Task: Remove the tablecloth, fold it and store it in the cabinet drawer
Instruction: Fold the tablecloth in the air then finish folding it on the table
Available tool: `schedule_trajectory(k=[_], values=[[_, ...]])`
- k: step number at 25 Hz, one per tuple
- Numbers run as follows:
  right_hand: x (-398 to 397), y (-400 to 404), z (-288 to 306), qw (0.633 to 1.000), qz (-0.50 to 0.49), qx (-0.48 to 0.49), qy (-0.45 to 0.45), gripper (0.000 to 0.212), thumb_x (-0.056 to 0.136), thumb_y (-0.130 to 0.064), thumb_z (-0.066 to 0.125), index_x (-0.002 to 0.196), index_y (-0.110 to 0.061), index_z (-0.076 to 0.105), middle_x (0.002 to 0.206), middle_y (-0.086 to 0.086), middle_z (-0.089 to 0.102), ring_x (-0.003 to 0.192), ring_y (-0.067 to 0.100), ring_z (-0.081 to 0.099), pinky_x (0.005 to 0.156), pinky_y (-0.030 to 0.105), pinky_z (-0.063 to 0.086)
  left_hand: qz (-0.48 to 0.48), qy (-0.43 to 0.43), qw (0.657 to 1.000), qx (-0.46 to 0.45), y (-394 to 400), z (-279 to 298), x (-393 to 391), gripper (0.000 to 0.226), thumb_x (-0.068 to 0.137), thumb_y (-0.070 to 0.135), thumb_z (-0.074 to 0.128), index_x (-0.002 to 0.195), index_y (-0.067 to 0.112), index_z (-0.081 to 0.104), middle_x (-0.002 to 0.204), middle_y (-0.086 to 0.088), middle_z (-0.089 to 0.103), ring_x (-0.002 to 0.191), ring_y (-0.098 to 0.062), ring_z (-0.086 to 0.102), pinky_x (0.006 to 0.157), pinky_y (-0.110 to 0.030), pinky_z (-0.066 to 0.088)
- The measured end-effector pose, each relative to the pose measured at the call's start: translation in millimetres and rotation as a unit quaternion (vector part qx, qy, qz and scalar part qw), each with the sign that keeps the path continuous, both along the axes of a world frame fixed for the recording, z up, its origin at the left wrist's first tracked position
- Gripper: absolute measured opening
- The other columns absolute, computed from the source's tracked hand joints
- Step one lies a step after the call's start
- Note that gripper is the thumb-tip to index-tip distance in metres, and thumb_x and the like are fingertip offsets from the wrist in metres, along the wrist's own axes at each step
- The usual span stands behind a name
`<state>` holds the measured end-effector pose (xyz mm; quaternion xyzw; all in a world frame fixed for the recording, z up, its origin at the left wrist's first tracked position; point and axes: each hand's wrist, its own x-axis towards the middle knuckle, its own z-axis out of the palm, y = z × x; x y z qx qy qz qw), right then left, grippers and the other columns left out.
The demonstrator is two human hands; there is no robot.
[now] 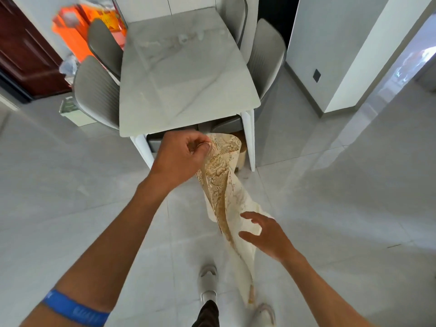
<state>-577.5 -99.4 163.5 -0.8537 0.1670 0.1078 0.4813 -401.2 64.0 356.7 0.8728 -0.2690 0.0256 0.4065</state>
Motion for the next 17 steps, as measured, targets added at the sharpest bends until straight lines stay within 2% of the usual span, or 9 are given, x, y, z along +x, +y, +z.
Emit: schedule_trajectory(k=[3, 5, 7, 8, 9, 11, 13, 15, 17], values=[[19.8, 32.2, 18.3, 0.990, -0.066, 0.002, -0.122, 0.040, 0.079, -0.051, 0.070, 0.113, -0.048, 0.050, 0.115, -0.033, 0.054, 0.109, 0.001, 0.055, 0.088, 0.022, 0.043, 0.003, -0.064, 0.998, -0.025, -12.9, 30.8, 2.3, 0.009, 0.082, 0.008, 0.069, 0.086, 0.009, 0.076, 0.070, 0.022, 0.061, 0.062, 0.013, 0.057, 0.060, -0.001, 0.039], [35.4, 57.2, 37.5, 0.967, -0.099, -0.015, -0.234, 0.035, 0.082, -0.045, 0.069, 0.112, -0.044, 0.051, 0.112, -0.026, 0.058, 0.104, 0.002, 0.056, 0.088, 0.025, 0.049, 0.014, -0.096, 0.995, -0.032, -21.8, 40.7, -0.9, 0.008, 0.083, 0.008, 0.068, 0.085, 0.009, 0.076, 0.071, 0.022, 0.060, 0.063, 0.013, 0.057, 0.062, -0.001, 0.040], [54.2, 77.0, 56.4, 0.942, -0.114, -0.103, -0.299, 0.036, 0.085, -0.044, 0.063, 0.119, -0.034, 0.055, 0.112, -0.010, 0.063, 0.100, 0.011, 0.057, 0.083, 0.026, 0.052, 0.024, -0.102, 0.994, -0.031, -26.8, 43.5, -2.1, 0.009, 0.084, 0.008, 0.068, 0.087, 0.009, 0.076, 0.075, 0.014, 0.066, 0.065, 0.011, 0.057, 0.066, -0.006, 0.045], [64.0, 81.2, 64.0, 0.936, -0.116, -0.159, -0.291, 0.040, 0.086, -0.046, 0.059, 0.122, -0.032, 0.054, 0.110, -0.005, 0.062, 0.097, 0.015, 0.057, 0.078, 0.028, 0.052, 0.026, -0.101, 0.994, -0.029, -27.0, 43.7, -1.5, 0.010, 0.085, 0.008, 0.067, 0.089, 0.009, 0.076, 0.079, 0.009, 0.069, 0.066, 0.008, 0.058, 0.068, -0.011, 0.047], [73.0, 81.0, 68.5, 0.942, -0.115, -0.200, -0.245, 0.045, 0.085, -0.050, 0.056, 0.126, -0.031, 0.051, 0.109, 0.000, 0.060, 0.095, 0.020, 0.057, 0.075, 0.031, 0.052, 0.028, -0.099, 0.994, -0.028, -25.7, 43.5, -0.2, 0.010, 0.086, 0.008, 0.067, 0.090, 0.009, 0.076, 0.082, 0.006, 0.071, 0.068, 0.006, 0.058, 0.070, -0.014, 0.049], [85.1, 71.0, 63.0, 0.963, -0.079, -0.245, -0.079, 0.059, 0.085, -0.060, 0.049, 0.136, -0.031, 0.040, 0.114, 0.005, 0.053, 0.100, 0.026, 0.054, 0.080, 0.039, 0.050, 0.036, -0.096, 0.994, -0.039, -19.6, 44.4, 3.5, 0.011, 0.087, 0.008, 0.067, 0.092, 0.010, 0.076, 0.083, 0.008, 0.071, 0.070, 0.007, 0.060, 0.071, -0.013, 0.049], [89.6, 54.4, 46.5, 0.965, -0.034, -0.255, 0.049, 0.072, 0.081, -0.065, 0.048, 0.142, -0.032, 0.030, 0.124, 0.006, 0.045, 0.109, 0.029, 0.048, 0.087, 0.043, 0.046, 0.050, -0.098, 0.992, -0.056, -10.3, 49.8, 9.3, 0.011, 0.086, 0.008, 0.068, 0.093, 0.012, 0.076, 0.081, 0.016, 0.067, 0.072, 0.012, 0.060, 0.069, -0.006, 0.047], [91.4, 37.5, 27.4, 0.964, -0.006, -0.245, 0.106, 0.080, 0.077, -0.064, 0.051, 0.145, -0.032, 0.026, 0.135, 0.005, 0.038, 0.116, 0.029, 0.043, 0.093, 0.045, 0.041, 0.075, -0.099, 0.988, -0.088, 3.9, 58.3, 19.4, 0.012, 0.086, 0.006, 0.067, 0.094, 0.012, 0.075, 0.079, 0.021, 0.064, 0.070, 0.014, 0.060, 0.065, -0.001, 0.044], [86.9, 19.8, 9.7, 0.963, 0.018, -0.238, 0.128, 0.081, 0.074, -0.059, 0.057, 0.145, -0.031, 0.029, 0.146, 0.001, 0.032, 0.123, 0.029, 0.040, 0.097, 0.046, 0.038, 0.112, -0.092, 0.981, -0.126, 23.6, 66.7, 35.5, 0.013, 0.087, 0.005, 0.065, 0.094, 0.010, 0.074, 0.074, 0.019, 0.064, 0.059, 0.014, 0.057, 0.059, -0.001, 0.040]])
